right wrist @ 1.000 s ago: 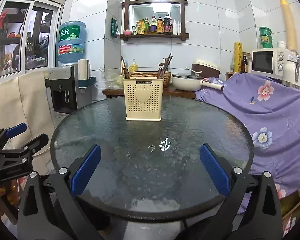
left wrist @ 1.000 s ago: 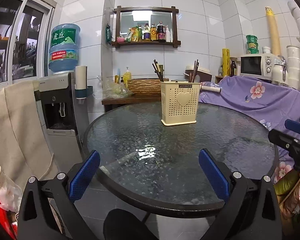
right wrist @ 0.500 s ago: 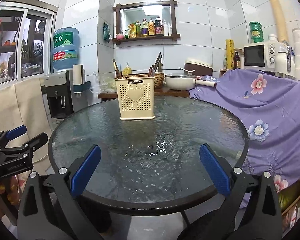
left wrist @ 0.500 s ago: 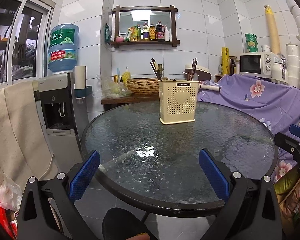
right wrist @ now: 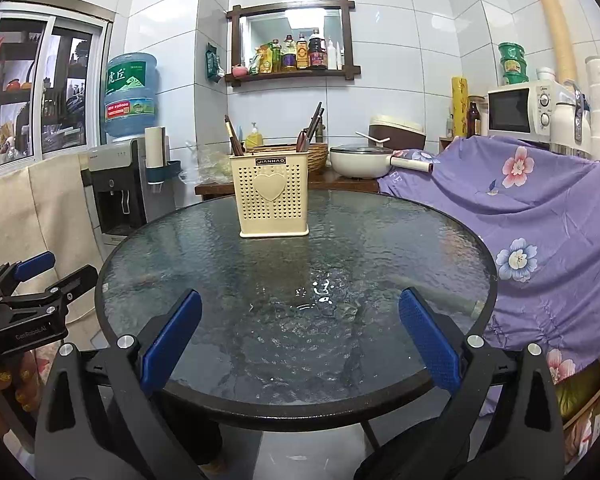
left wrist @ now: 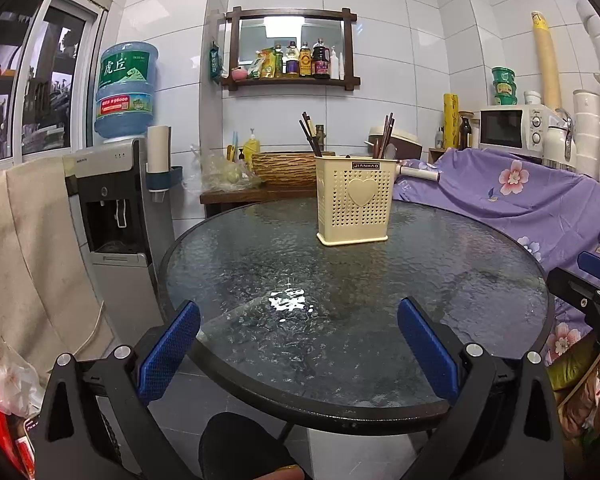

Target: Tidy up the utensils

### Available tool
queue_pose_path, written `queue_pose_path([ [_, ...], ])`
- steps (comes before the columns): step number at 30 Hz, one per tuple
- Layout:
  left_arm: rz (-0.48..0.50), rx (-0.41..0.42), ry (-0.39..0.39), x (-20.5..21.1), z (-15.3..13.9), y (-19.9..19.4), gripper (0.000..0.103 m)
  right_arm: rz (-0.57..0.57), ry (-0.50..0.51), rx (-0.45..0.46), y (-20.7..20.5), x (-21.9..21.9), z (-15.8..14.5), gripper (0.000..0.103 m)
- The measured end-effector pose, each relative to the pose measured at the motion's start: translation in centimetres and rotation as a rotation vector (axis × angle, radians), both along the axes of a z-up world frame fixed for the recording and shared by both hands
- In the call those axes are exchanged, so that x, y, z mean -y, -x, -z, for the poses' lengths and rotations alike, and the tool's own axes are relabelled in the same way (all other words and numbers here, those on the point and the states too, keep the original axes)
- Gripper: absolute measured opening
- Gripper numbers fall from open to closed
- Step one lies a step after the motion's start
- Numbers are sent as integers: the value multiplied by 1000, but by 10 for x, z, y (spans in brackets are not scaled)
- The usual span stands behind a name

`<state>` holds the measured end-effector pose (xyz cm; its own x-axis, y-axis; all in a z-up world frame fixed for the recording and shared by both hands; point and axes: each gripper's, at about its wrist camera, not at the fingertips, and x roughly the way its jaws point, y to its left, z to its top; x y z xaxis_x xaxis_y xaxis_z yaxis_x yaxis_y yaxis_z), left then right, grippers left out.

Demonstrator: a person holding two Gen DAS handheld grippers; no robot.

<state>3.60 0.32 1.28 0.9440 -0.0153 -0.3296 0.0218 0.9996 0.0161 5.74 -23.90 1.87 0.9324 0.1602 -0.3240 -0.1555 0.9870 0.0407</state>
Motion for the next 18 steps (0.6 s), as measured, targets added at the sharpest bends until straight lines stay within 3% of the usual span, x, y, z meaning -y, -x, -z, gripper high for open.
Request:
queue_pose_path([
  [18,0,-5,13,-1,0,0,97,-9,6,-4,-1,-4,-1,97],
])
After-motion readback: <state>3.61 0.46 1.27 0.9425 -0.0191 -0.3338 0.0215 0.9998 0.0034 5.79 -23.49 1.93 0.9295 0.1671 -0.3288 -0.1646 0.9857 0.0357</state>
